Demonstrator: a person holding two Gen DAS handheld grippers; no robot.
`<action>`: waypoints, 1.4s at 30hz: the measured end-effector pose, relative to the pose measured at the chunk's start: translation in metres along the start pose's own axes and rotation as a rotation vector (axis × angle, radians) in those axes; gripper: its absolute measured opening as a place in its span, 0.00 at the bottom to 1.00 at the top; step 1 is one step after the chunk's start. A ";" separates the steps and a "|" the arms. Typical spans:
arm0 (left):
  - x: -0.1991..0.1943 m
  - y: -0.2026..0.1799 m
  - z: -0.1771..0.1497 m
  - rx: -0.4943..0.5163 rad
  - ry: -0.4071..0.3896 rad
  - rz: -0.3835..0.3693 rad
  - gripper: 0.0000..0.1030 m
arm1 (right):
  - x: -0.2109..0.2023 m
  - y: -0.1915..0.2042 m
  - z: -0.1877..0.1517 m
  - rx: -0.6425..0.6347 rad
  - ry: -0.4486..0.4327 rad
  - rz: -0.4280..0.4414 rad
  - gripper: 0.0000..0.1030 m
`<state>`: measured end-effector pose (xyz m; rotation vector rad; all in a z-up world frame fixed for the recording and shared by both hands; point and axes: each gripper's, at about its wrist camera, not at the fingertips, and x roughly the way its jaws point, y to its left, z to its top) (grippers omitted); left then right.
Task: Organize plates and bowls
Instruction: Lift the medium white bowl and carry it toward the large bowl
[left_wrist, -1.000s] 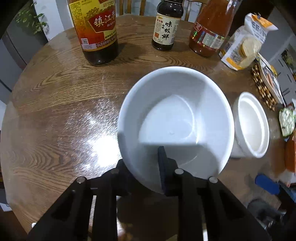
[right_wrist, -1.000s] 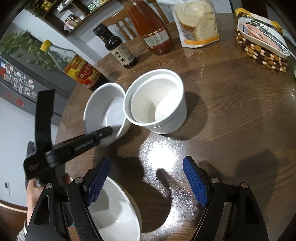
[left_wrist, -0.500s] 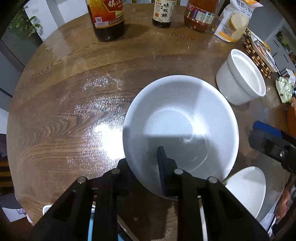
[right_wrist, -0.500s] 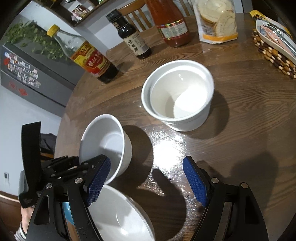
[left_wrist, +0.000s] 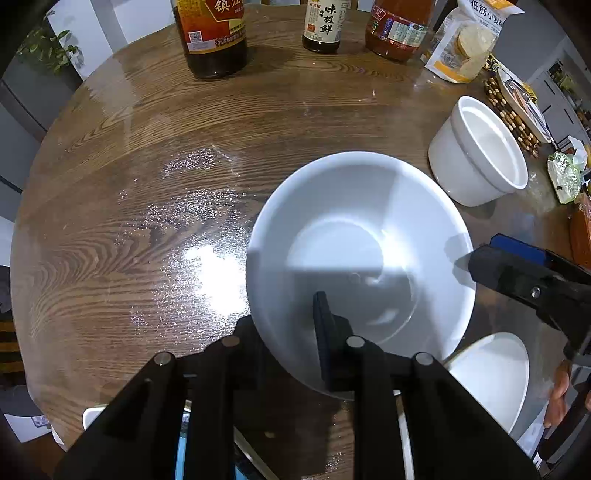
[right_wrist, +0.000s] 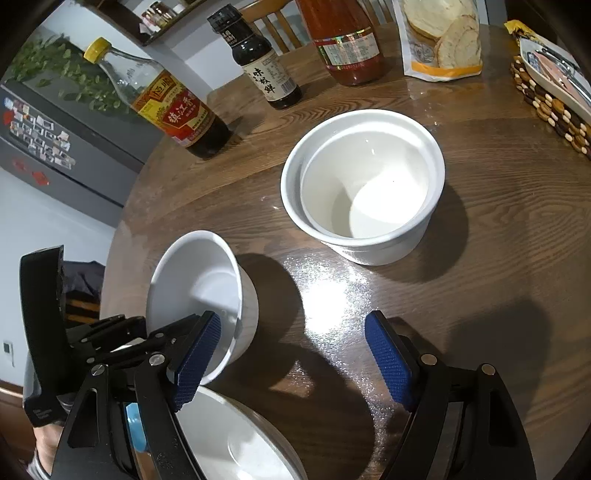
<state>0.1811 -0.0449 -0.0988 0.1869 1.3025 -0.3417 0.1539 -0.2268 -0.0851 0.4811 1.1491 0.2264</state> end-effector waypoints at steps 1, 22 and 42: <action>0.000 0.000 0.000 0.001 0.000 0.001 0.20 | 0.000 0.000 0.000 -0.001 0.001 -0.001 0.78; 0.000 0.003 0.001 -0.019 -0.005 0.018 0.22 | -0.013 -0.006 0.001 0.004 -0.039 -0.020 0.78; -0.003 0.002 -0.002 -0.002 -0.023 0.029 0.22 | 0.019 0.022 -0.002 -0.116 0.021 -0.019 0.50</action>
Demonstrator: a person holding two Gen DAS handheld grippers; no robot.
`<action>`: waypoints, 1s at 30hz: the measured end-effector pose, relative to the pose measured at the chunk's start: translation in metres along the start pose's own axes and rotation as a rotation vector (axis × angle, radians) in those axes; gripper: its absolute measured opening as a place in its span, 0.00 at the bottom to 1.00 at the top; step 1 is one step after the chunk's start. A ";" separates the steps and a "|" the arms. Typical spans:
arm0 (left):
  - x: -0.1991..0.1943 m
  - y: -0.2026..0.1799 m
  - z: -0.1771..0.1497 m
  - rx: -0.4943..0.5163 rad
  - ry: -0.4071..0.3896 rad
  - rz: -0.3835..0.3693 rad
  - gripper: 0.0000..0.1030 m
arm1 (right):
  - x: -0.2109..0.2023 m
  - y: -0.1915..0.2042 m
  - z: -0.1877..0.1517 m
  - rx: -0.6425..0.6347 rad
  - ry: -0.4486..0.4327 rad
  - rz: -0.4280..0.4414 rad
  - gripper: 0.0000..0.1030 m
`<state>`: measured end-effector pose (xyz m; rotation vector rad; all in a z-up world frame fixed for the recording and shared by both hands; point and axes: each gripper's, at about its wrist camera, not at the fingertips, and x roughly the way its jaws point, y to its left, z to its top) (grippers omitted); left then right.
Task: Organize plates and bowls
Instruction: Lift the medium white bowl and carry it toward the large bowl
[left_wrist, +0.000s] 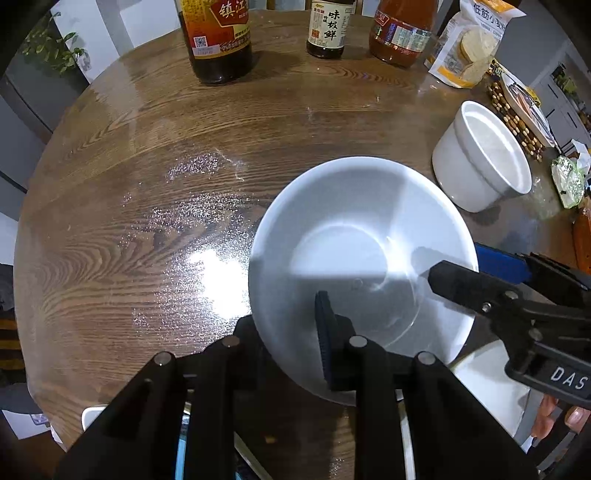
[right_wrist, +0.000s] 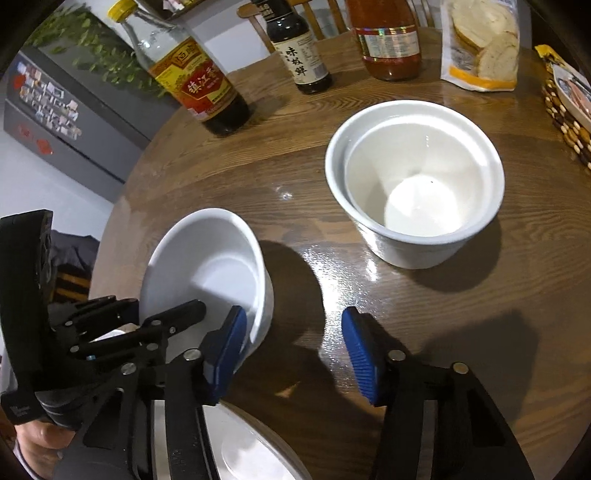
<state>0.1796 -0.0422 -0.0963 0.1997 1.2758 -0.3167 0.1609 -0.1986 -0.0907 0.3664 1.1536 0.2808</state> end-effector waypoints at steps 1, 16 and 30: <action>0.000 -0.001 0.000 0.004 -0.002 0.003 0.22 | 0.000 0.001 0.000 -0.005 -0.001 0.004 0.45; -0.010 -0.004 -0.002 0.007 -0.082 0.038 0.20 | 0.002 0.027 0.004 -0.082 -0.040 -0.018 0.15; -0.072 -0.032 -0.004 0.045 -0.252 0.048 0.20 | -0.057 0.019 -0.005 -0.045 -0.161 0.048 0.15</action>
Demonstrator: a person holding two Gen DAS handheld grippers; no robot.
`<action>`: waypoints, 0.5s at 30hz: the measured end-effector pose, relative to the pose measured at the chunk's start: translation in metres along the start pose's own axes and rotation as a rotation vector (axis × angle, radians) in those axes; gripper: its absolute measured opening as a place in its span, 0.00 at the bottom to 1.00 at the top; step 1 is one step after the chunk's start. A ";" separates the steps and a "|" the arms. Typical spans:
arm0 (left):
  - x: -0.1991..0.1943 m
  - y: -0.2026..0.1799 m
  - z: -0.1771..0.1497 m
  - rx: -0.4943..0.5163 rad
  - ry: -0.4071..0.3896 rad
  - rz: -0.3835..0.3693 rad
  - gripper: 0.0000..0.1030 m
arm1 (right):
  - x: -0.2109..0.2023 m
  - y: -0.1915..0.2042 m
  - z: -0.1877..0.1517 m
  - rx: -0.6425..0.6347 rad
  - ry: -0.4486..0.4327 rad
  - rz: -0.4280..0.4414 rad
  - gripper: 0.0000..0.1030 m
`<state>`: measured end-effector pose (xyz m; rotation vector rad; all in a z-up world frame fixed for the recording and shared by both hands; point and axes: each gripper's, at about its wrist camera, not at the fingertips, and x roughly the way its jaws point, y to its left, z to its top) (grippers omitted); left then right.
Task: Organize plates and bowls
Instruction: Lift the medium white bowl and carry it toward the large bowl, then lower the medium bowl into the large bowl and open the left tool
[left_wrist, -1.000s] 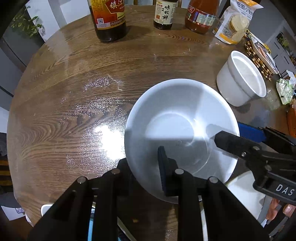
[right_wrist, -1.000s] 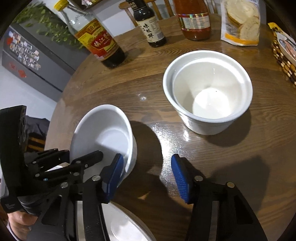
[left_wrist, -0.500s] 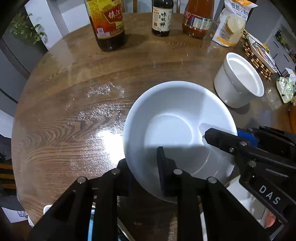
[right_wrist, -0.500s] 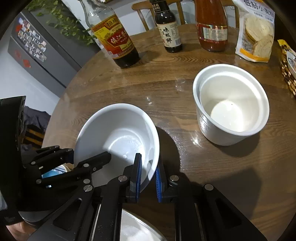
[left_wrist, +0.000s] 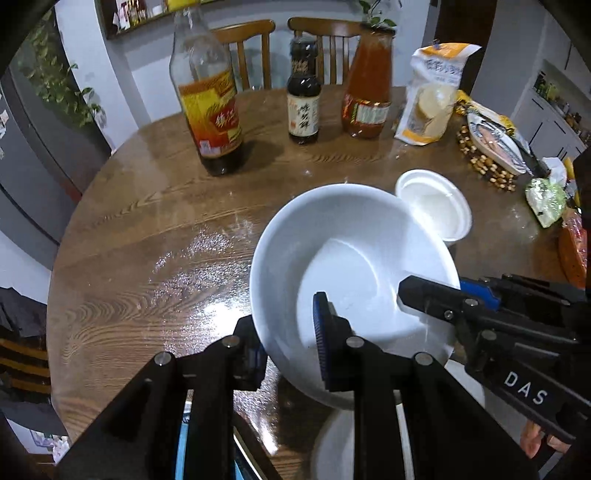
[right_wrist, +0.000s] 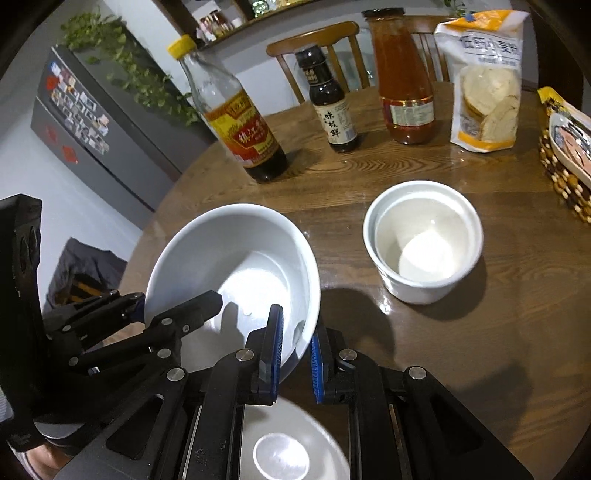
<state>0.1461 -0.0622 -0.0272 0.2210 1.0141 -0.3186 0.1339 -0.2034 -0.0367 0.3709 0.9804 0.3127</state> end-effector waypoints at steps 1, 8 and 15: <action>-0.004 -0.003 -0.001 0.004 -0.006 -0.004 0.20 | -0.004 -0.001 -0.002 0.003 -0.005 0.002 0.15; -0.024 -0.023 -0.011 0.031 -0.027 -0.011 0.20 | -0.026 -0.006 -0.024 0.029 -0.025 0.018 0.15; -0.038 -0.045 -0.026 0.062 -0.034 -0.007 0.20 | -0.046 -0.012 -0.043 0.038 -0.038 0.014 0.15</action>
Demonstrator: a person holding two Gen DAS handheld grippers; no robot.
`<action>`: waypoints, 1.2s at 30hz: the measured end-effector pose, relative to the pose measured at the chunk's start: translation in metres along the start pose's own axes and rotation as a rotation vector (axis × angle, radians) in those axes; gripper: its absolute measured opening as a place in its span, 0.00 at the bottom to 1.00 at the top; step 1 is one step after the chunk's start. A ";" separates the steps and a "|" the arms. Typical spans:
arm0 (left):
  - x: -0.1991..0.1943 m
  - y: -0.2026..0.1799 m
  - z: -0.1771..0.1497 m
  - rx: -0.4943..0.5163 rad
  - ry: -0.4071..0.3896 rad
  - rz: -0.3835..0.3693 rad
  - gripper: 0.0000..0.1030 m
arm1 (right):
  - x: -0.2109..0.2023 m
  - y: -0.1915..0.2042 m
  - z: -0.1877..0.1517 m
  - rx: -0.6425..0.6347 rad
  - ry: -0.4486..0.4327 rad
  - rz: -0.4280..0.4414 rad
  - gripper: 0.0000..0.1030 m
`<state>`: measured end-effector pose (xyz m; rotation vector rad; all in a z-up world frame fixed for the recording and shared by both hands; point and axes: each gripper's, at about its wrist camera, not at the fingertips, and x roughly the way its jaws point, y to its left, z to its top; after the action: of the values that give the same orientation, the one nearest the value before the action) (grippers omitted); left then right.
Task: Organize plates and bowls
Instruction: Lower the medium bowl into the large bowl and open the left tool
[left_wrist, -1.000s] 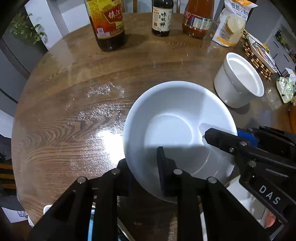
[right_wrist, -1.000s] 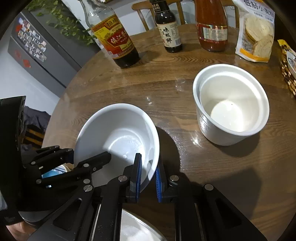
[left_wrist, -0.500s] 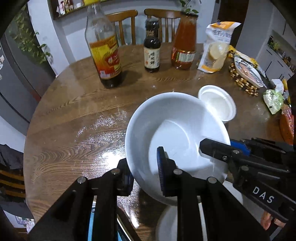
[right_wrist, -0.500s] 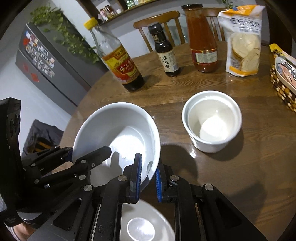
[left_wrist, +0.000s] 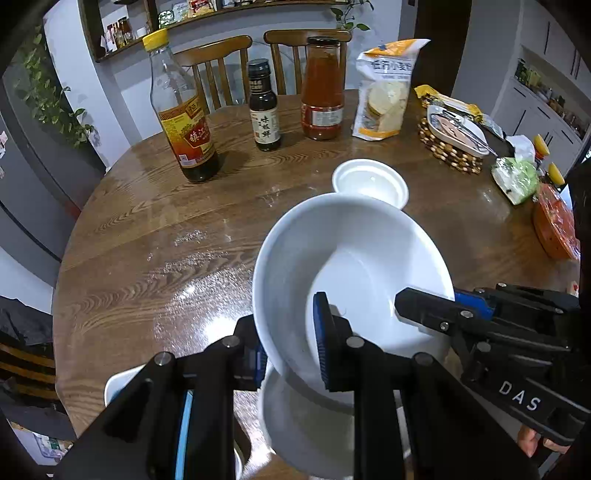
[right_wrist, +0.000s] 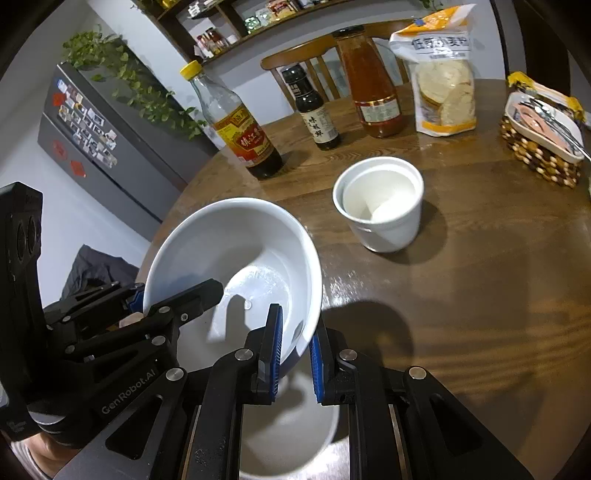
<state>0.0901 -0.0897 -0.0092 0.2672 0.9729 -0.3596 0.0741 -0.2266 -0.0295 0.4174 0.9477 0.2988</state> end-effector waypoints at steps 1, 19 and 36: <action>-0.003 -0.003 -0.002 0.002 -0.002 0.000 0.20 | -0.002 -0.001 -0.003 -0.001 0.000 0.000 0.15; -0.021 -0.027 -0.039 -0.038 0.013 0.005 0.20 | -0.017 -0.002 -0.045 -0.049 0.079 0.008 0.16; -0.013 -0.024 -0.060 -0.100 0.078 0.018 0.20 | -0.007 -0.005 -0.062 -0.065 0.156 0.039 0.16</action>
<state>0.0280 -0.0867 -0.0320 0.2002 1.0612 -0.2850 0.0192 -0.2211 -0.0590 0.3570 1.0804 0.4014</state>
